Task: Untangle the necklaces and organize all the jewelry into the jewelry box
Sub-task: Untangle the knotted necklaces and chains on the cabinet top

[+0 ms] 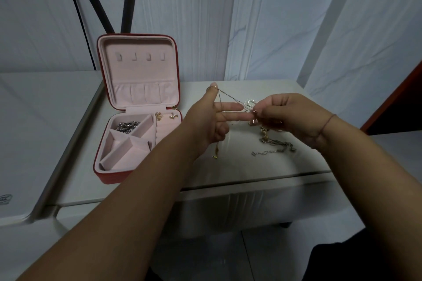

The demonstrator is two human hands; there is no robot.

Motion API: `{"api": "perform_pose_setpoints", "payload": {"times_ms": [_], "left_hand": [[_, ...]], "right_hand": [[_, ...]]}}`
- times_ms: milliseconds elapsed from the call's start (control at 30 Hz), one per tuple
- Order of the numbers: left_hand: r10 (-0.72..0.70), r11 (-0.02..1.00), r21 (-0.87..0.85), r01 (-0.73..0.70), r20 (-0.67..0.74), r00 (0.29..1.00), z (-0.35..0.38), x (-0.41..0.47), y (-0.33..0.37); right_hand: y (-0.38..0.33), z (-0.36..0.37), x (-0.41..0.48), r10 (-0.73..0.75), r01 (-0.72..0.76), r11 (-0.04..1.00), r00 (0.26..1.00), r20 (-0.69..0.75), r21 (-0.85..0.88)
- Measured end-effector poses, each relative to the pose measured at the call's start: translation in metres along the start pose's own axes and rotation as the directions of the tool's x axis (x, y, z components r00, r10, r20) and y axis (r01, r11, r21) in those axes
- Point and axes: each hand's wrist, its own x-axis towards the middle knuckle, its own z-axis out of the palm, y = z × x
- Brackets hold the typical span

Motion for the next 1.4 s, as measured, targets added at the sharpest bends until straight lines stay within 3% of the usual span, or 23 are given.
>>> {"api": "perform_pose_setpoints", "payload": {"times_ms": [100,267,433,633,800,1100,1400], "left_hand": [[0.023,0.999,-0.028,-0.024,-0.018,1.000,-0.003,0.000,0.000],[0.067,0.992,-0.094,-0.079,-0.117,0.991,-0.005,0.005,0.000],[0.073,0.996,-0.033,-0.079,-0.162,0.984,-0.007,0.004,0.000],[0.078,0.991,0.116,-0.060,-0.153,0.985,-0.007,0.003,-0.004],[0.092,0.985,0.165,-0.060,-0.194,0.977,-0.008,0.005,-0.006],[0.100,0.995,0.039,-0.095,-0.151,0.983,-0.008,0.007,-0.003],[0.129,0.986,0.124,-0.115,-0.114,0.985,-0.008,0.013,-0.007]], "right_hand": [[-0.001,-0.001,0.000,0.073,-0.080,0.980,0.996,0.042,0.184],[-0.004,0.000,0.004,0.119,-0.111,0.931,0.993,-0.003,0.348],[-0.005,-0.002,0.007,0.132,-0.128,0.823,0.991,0.033,0.553],[-0.010,-0.005,0.007,0.088,-0.019,0.752,0.993,-0.072,0.659],[-0.011,-0.016,0.006,0.022,0.030,0.729,0.998,-0.067,0.684],[-0.010,-0.024,0.004,-0.038,0.069,0.770,0.997,-0.063,0.634],[-0.009,-0.023,0.004,-0.027,0.049,0.781,0.999,-0.045,0.622]]}}
